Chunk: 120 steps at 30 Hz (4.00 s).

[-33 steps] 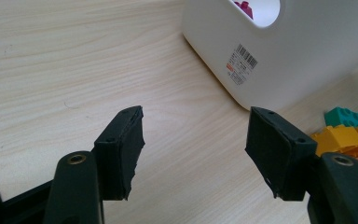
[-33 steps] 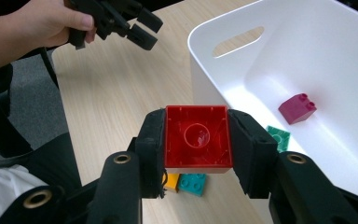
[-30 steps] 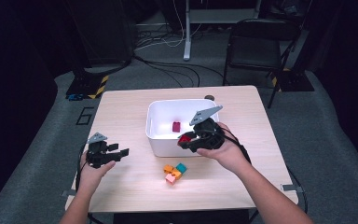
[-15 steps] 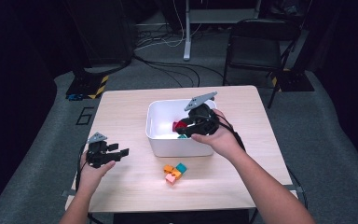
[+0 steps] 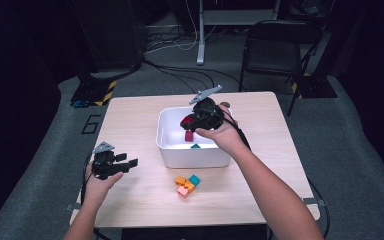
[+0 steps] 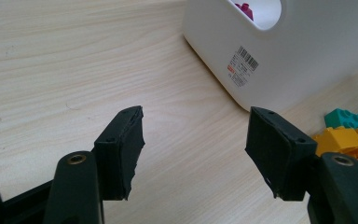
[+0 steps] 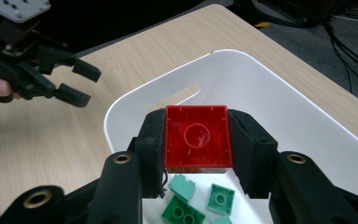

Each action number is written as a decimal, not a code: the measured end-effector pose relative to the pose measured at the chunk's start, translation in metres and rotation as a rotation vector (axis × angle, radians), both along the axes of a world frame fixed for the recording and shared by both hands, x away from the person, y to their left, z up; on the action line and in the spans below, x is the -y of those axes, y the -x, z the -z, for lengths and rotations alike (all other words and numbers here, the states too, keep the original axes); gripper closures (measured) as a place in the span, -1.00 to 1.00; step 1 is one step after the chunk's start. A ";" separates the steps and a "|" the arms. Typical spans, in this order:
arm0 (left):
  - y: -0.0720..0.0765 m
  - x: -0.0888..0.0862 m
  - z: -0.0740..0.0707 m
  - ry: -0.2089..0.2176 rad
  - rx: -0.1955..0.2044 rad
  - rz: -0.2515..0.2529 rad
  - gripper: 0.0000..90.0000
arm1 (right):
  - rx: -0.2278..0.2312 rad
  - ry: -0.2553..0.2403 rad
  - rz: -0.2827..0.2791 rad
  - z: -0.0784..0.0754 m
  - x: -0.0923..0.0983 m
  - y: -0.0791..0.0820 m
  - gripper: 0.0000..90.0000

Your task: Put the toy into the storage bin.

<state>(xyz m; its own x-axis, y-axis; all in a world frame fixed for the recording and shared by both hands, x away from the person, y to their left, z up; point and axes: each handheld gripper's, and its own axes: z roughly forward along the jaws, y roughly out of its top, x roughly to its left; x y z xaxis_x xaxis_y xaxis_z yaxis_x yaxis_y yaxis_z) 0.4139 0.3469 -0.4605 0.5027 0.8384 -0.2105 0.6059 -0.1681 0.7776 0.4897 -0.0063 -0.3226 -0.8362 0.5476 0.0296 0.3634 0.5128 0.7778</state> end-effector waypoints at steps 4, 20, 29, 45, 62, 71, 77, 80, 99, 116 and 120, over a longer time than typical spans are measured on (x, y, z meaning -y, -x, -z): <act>0.000 0.000 0.000 0.001 0.001 -0.001 -0.20 | 0.002 -0.001 0.003 0.003 -0.003 -0.008 0.30; -0.001 0.000 0.001 0.001 0.000 0.002 -0.20 | -0.023 0.030 0.046 0.038 -0.015 -0.052 0.30; -0.001 0.000 0.001 -0.001 -0.004 0.005 -0.20 | -0.044 0.063 0.072 0.055 -0.016 -0.067 0.30; -0.001 -0.001 0.001 0.002 -0.001 0.002 -0.20 | -0.053 0.101 0.085 0.059 -0.018 -0.067 0.21; -0.001 0.001 0.002 -0.007 -0.004 0.001 -0.20 | 0.027 0.065 0.022 0.013 0.001 -0.011 0.14; 0.000 0.000 0.001 -0.001 -0.005 -0.002 -0.20 | 0.059 0.030 -0.015 0.005 0.017 0.027 0.14; 0.000 0.002 0.002 -0.004 -0.008 0.000 -0.20 | 0.071 0.020 -0.024 0.013 0.031 0.049 0.14; -0.001 0.003 0.002 -0.005 -0.010 0.003 -0.20 | 0.083 0.038 -0.019 0.018 0.034 0.058 0.14; 0.000 0.001 0.002 -0.003 -0.006 -0.002 -0.20 | 0.066 0.016 -0.036 0.065 0.033 0.093 0.14; 0.000 0.003 0.003 -0.011 -0.011 0.004 -0.20 | 0.038 0.022 0.023 0.127 0.033 0.101 0.15; 0.000 0.002 0.003 -0.010 -0.012 0.003 -0.20 | 0.040 0.033 0.027 0.139 0.032 0.099 0.17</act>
